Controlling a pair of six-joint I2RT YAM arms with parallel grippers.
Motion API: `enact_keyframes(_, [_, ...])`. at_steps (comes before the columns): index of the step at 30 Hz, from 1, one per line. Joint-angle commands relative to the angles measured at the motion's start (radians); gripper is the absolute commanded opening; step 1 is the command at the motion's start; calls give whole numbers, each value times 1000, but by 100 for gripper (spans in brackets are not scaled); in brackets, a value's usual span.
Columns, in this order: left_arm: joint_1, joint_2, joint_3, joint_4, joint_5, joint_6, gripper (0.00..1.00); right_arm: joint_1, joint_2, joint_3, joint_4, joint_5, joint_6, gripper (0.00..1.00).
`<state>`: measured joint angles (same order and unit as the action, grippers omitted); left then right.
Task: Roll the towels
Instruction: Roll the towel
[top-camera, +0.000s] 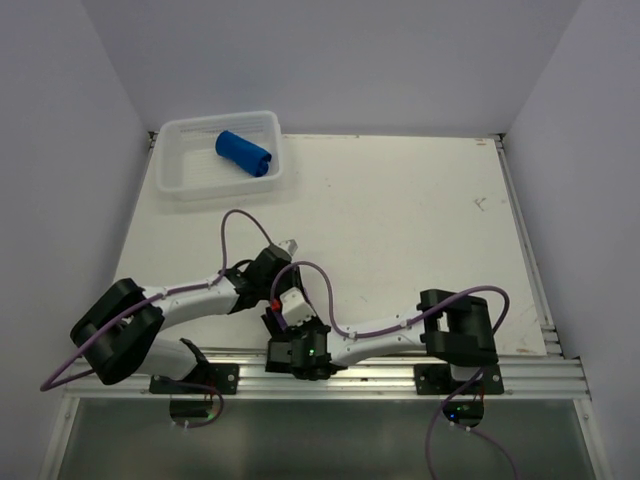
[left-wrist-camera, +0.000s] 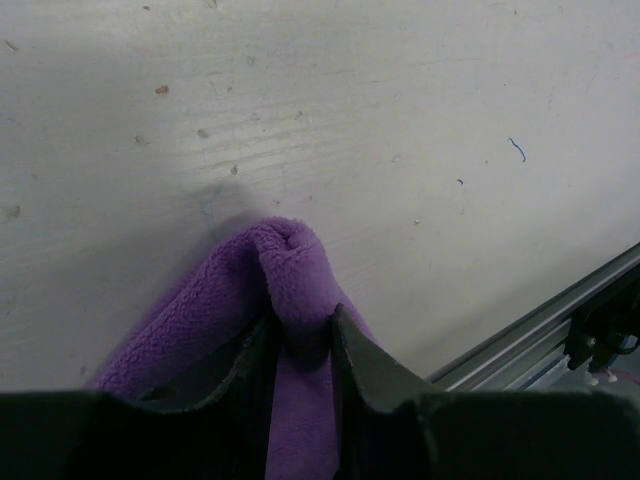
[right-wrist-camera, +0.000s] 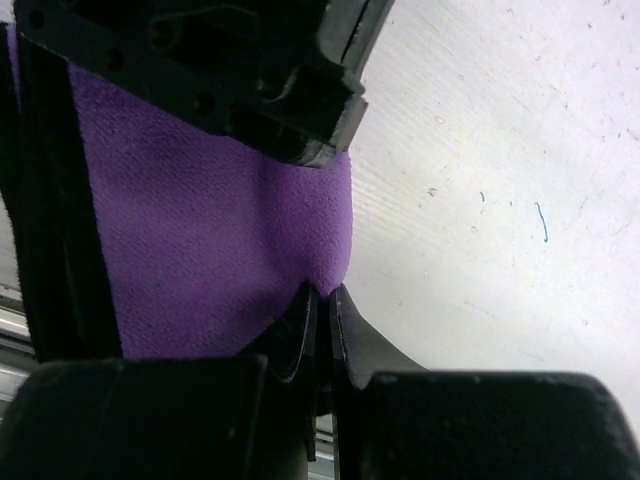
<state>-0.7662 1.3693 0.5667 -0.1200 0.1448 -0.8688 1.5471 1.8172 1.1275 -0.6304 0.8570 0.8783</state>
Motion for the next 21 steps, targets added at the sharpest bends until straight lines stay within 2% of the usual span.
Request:
enact_keyframes(1, [-2,1,-27,49,-28,16,32,18,33,63,-92,93,33,0])
enact_keyframes(3, [-2,-12,-33,62,-28,11,34,22,47,80,-104,94,22,0])
enact_keyframes(7, [-1,-70,-33,59,-60,13,44,30,62,98,-149,106,13,0])
enact_keyframes(8, [4,-85,-22,50,-74,17,52,31,63,100,-153,111,11,0])
enact_keyframes(11, [24,-139,7,7,-102,43,60,37,64,95,-163,123,11,0])
enact_keyframes(15, [62,-182,47,-53,-100,71,64,59,99,142,-218,186,28,0])
enact_keyframes(21, [111,-205,71,-69,-88,96,65,91,250,296,-442,287,129,0])
